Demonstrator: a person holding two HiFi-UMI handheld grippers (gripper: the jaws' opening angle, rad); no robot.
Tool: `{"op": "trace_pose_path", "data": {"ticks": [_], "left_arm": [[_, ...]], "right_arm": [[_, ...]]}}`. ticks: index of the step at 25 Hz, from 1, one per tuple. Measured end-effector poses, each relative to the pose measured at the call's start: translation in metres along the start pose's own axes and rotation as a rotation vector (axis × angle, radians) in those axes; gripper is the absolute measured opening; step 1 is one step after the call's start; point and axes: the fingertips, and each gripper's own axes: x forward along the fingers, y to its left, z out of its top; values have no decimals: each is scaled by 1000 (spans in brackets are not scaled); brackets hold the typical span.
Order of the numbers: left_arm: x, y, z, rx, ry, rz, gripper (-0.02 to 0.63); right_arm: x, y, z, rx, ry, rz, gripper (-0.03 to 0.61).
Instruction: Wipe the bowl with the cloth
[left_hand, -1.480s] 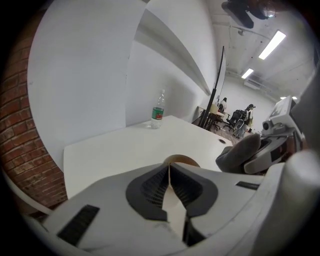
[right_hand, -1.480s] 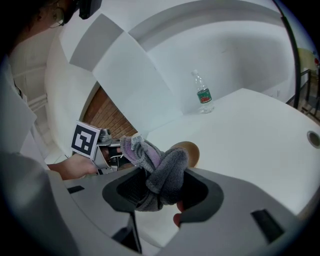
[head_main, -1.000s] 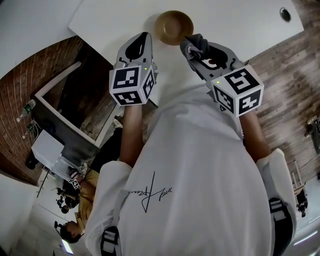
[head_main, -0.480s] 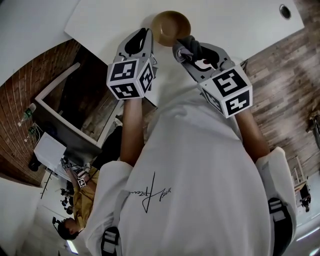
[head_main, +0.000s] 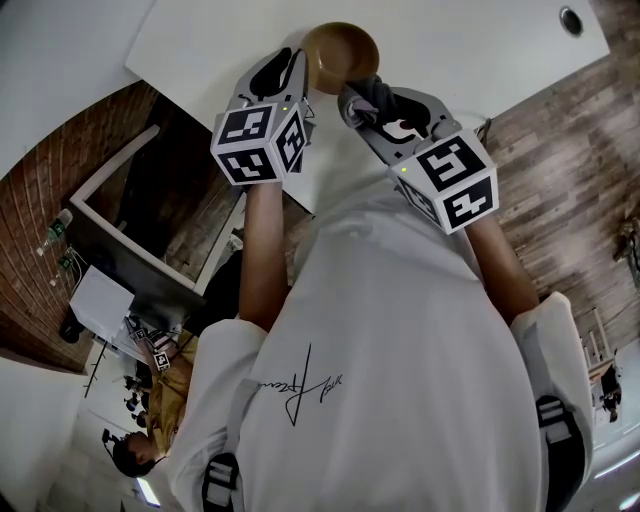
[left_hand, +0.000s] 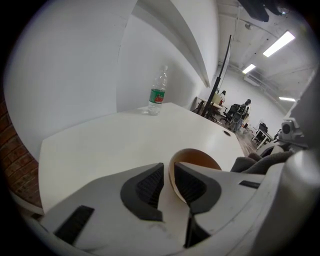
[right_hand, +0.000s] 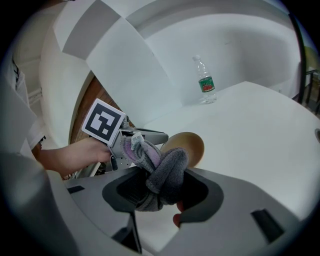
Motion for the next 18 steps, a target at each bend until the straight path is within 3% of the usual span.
{"op": "trace_pose_path", "data": {"ticks": [18], "left_arm": [[23,-3,-1,-21,32,-49,81]], "right_arm": [[14,-1,2,26,9,20,183]]}}
